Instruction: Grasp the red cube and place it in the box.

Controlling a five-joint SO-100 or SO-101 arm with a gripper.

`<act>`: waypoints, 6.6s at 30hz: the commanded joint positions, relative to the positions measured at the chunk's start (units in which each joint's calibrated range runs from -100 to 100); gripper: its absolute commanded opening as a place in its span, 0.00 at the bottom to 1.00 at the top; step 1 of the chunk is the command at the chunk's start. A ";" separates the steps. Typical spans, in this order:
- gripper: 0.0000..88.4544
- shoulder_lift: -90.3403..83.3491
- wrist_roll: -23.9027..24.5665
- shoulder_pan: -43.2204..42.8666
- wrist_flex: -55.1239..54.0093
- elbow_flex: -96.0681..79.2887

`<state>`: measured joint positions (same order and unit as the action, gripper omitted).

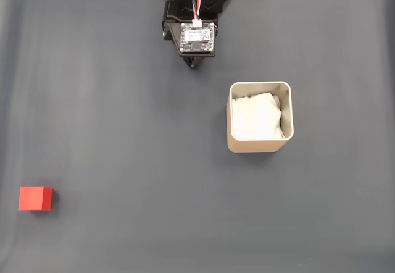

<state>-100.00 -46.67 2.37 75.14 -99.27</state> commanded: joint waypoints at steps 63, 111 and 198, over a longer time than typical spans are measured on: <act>0.00 0.09 1.42 -0.34 -4.93 -0.55; 0.00 64.21 -3.86 21.59 -19.13 71.56; 0.54 139.07 -4.64 31.82 -41.62 133.46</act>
<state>39.28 -51.65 34.84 34.77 31.24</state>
